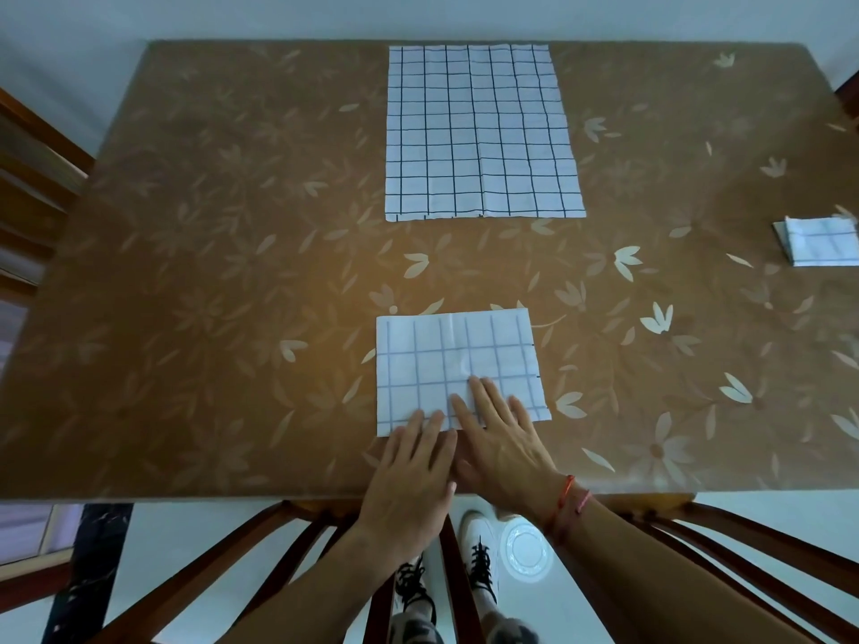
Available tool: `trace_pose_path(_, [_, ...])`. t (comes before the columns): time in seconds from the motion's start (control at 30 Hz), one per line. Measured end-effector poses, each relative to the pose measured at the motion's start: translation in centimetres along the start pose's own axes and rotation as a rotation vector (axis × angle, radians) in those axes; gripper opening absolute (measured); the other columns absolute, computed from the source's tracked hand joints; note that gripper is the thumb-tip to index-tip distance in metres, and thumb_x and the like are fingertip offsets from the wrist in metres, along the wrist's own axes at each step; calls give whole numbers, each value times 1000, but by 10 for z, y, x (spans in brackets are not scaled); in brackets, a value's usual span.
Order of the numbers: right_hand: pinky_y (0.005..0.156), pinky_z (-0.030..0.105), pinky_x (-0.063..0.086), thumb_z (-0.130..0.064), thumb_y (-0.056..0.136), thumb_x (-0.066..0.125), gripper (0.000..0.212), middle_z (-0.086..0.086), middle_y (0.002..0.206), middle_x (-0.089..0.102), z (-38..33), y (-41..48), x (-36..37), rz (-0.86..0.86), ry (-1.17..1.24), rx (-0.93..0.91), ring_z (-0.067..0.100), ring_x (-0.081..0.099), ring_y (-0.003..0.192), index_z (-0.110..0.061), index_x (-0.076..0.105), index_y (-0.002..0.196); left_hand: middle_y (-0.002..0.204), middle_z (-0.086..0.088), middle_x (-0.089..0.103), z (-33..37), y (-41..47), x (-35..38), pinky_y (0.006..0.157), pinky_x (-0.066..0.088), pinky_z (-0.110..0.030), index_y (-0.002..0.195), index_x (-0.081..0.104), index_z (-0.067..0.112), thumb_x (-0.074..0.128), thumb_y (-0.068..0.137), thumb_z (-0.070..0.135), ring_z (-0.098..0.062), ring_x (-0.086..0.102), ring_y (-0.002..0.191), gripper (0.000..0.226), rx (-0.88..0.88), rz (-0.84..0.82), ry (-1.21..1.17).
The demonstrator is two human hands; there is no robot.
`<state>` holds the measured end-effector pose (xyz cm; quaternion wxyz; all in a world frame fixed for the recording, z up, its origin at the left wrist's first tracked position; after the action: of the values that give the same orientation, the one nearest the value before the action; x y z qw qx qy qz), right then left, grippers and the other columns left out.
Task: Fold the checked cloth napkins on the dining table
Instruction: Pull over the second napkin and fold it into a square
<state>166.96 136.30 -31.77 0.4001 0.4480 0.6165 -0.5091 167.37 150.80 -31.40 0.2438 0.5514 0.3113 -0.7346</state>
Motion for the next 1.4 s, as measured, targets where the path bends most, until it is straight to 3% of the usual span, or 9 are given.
trace_pose_path(0.27, [110, 54, 38, -52, 90, 51, 71, 24, 154, 33, -4, -4, -3, 21, -1, -11, 38, 30, 144, -8, 41, 145, 151, -17, 36, -4, 1, 5, 107, 39, -53, 143, 36, 4, 62, 86, 38, -36, 31, 141, 72, -6, -5, 4])
trace_pose_path(0.4, [109, 52, 40, -39, 87, 60, 71, 24, 153, 36, -12, -18, -2, 70, -24, -124, 37, 32, 144, 0, 40, 144, 153, -17, 33, -6, 0, 11, 108, 38, -53, 145, 35, 4, 66, 84, 39, -36, 28, 142, 77, -1, -7, 0])
trace_pose_path(0.5, [110, 52, 39, -34, 94, 53, 64, 25, 151, 38, -17, -27, 5, 87, -69, -212, 38, 33, 142, 3, 39, 144, 156, -16, 27, -8, -2, 15, 111, 33, -52, 148, 32, 4, 54, 92, 40, -34, 22, 145, 70, 17, 11, 7])
trace_pose_path(0.6, [107, 51, 42, -40, 93, 36, 68, 24, 153, 36, -13, -29, 12, 32, -64, -200, 36, 32, 143, 4, 40, 144, 155, -17, 28, -11, -2, 14, 111, 33, -52, 147, 32, 2, 39, 95, 38, -34, 23, 144, 64, 36, 12, 12])
trace_pose_path(0.83, [116, 49, 32, -59, 97, 27, 82, 22, 159, 23, -5, -34, 19, -29, -50, -151, 33, 23, 148, 4, 34, 148, 156, -19, 24, -22, -6, 15, 113, 31, -48, 147, 31, -2, 32, 97, 39, -29, 17, 147, 64, 11, -36, 15])
trace_pose_path(1.1, [118, 48, 26, -63, 94, 31, 86, 18, 161, 18, 46, -58, 17, -49, -107, 19, 31, 20, 149, 2, 30, 150, 160, -13, 15, -47, -31, 12, 114, 14, -42, 150, 24, 2, 28, 96, 41, -22, 11, 148, 67, -89, -65, 68])
trace_pose_path(1.3, [118, 46, 19, -65, 95, 25, 88, 19, 160, 19, 62, -67, 14, -74, -104, 74, 32, 24, 147, 3, 30, 150, 158, -13, 21, -47, -36, 9, 116, 17, -39, 148, 29, 1, 28, 94, 41, -23, 17, 147, 67, -131, -88, 65])
trace_pose_path(1.4, [121, 44, 10, -67, 91, 14, 92, 15, 163, 6, 58, -65, 6, -115, -13, 93, 30, 11, 151, 0, 18, 154, 157, -14, 26, -43, -33, 5, 116, 28, -42, 146, 34, 0, 28, 93, 41, -24, 22, 146, 68, -164, -92, 47])
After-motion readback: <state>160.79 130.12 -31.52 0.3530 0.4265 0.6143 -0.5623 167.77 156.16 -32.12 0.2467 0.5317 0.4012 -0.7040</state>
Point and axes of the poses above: each hand's wrist, its own y-axis towards the middle knuckle, its own x-axis out of the palm, z = x × y, the point moved 3 cm from there along y, towards the middle knuckle
